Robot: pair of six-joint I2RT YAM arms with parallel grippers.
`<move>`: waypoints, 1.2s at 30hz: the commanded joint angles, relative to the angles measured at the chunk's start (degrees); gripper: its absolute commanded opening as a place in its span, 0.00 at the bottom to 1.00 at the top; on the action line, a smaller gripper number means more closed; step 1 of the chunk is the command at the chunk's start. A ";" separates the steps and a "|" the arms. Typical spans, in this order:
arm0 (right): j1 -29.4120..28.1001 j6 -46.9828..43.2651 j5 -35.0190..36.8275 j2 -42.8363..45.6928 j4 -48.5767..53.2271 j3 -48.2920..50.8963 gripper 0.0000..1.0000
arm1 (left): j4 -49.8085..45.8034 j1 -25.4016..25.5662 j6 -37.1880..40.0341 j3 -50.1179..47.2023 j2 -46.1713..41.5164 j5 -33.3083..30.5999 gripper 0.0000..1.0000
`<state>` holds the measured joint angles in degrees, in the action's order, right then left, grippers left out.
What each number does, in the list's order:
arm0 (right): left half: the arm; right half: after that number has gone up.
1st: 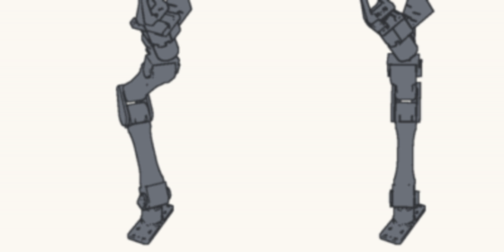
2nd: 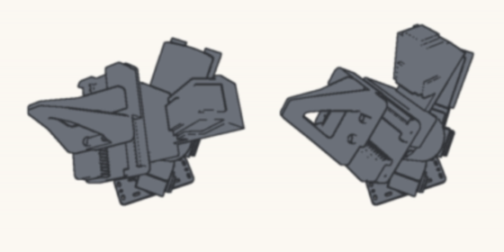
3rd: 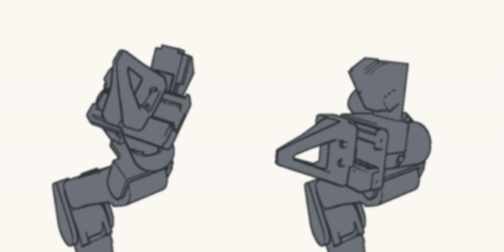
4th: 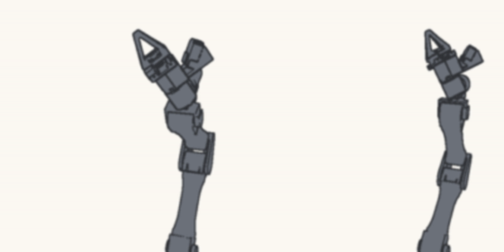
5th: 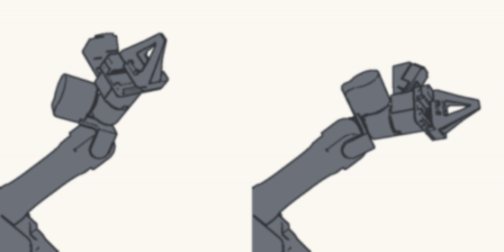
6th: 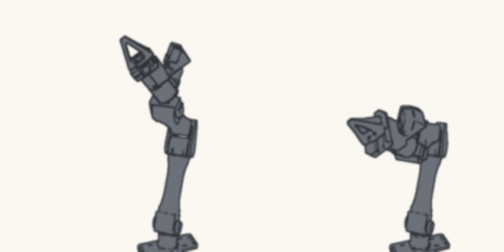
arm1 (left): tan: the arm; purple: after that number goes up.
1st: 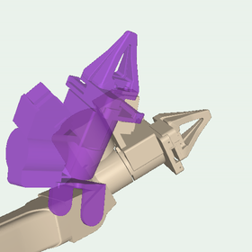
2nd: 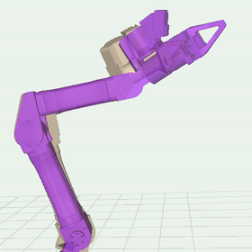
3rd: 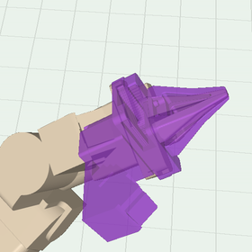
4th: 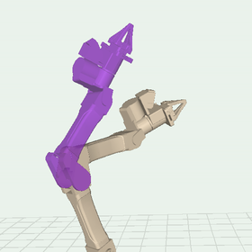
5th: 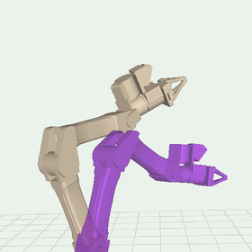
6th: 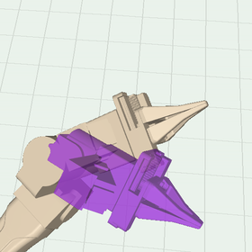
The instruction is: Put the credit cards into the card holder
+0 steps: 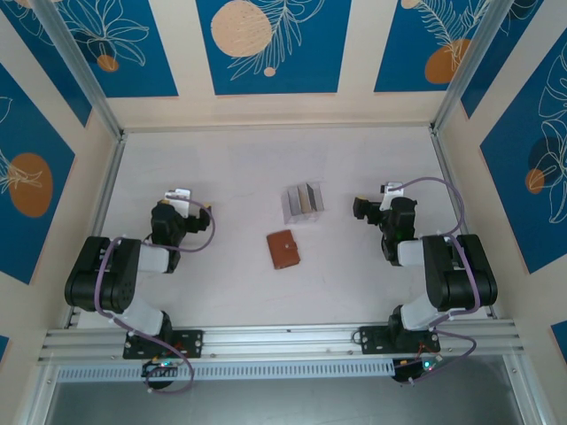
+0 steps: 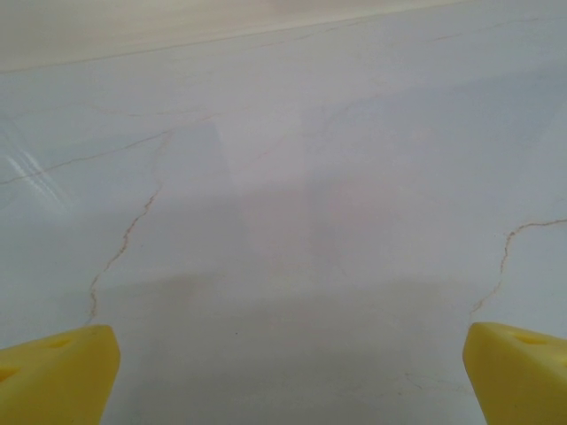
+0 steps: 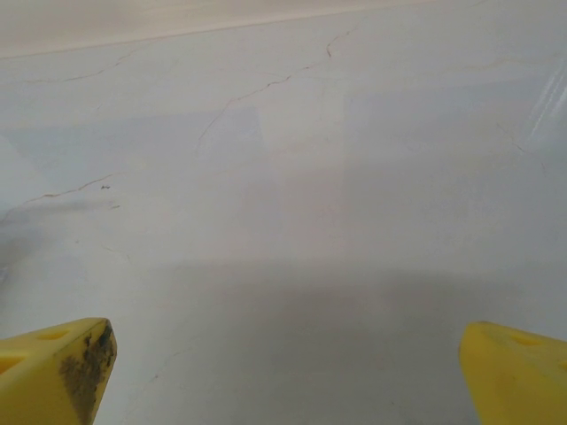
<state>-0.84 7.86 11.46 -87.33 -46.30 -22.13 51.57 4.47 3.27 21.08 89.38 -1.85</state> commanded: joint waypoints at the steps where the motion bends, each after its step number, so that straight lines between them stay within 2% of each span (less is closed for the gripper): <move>1: 0.23 -0.50 -1.09 0.22 -1.60 -0.80 0.99 | 3.11 -1.11 -2.65 -0.45 -0.37 -5.04 1.00; 3: 0.31 -0.47 -1.09 0.09 -1.36 -0.97 0.99 | 5.91 -1.04 -3.77 -2.12 -0.49 -8.42 1.00; 6: 0.36 -0.43 -1.27 0.29 -1.70 -0.67 0.99 | 5.28 -1.02 -3.51 -1.76 -0.34 -7.80 1.00; 8: 0.03 1.23 3.28 2.72 -0.16 -0.22 0.99 | 3.09 -0.96 -2.91 -0.58 -0.47 -6.45 1.00; 9: 0.56 1.48 2.43 4.60 -0.84 0.56 0.99 | 1.43 -0.89 -2.33 0.08 -1.01 -5.57 1.00; 11: 0.60 2.75 5.50 10.50 8.36 -1.22 0.99 | -4.04 -0.50 -2.45 1.40 -4.46 -7.54 1.00; 13: 1.26 5.01 4.10 15.87 15.27 -3.80 0.99 | -13.25 0.24 -2.63 4.09 -10.07 -11.17 1.00; 14: 1.68 11.43 5.17 18.01 18.93 -5.48 0.99 | -22.02 0.93 -4.12 6.98 -13.23 -13.95 1.00; 15: 2.12 21.85 8.61 19.93 28.17 -9.06 0.99 | -30.86 1.15 -7.98 10.61 -16.09 -16.02 1.00; 17: 4.28 40.17 15.15 21.39 47.90 -15.97 0.99 | -44.09 1.14 -15.26 17.03 -18.89 -16.07 1.00; 20: 9.09 40.78 1.56 23.47 48.89 -17.01 0.99 | -53.29 1.11 -22.95 22.31 -20.63 -11.38 1.00; 22: 7.52 38.42 0.21 26.61 51.43 -17.94 0.99 | -52.41 1.15 -25.26 22.47 -22.14 -1.23 1.00; 24: 4.41 35.79 2.30 28.88 58.46 -20.92 0.99 | -52.43 1.29 -28.53 22.60 -22.94 6.06 1.00; 25: 3.14 34.83 2.71 29.13 62.19 -22.59 0.99 | -52.61 1.46 -29.51 22.77 -23.02 8.63 0.97; 28: -2.58 31.81 5.07 28.80 73.33 -27.53 0.99 | -53.18 3.14 -32.01 23.03 -22.84 16.18 0.75; 30: -10.40 30.02 10.12 29.09 77.49 -28.65 0.99 | -55.45 5.23 -33.71 24.11 -21.30 21.00 0.61; 33: -21.80 29.64 13.67 28.23 79.38 -28.42 0.99 | -54.46 10.69 -36.07 23.04 -19.85 24.12 0.41; 36: -29.40 30.55 12.88 23.84 79.44 -28.87 0.85 | -51.73 17.18 -38.34 21.13 -18.48 22.59 0.30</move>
<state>-25.47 38.83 21.85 -60.42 27.42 -49.91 -1.08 17.15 -31.00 43.64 69.93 16.34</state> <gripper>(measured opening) 0.878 0.319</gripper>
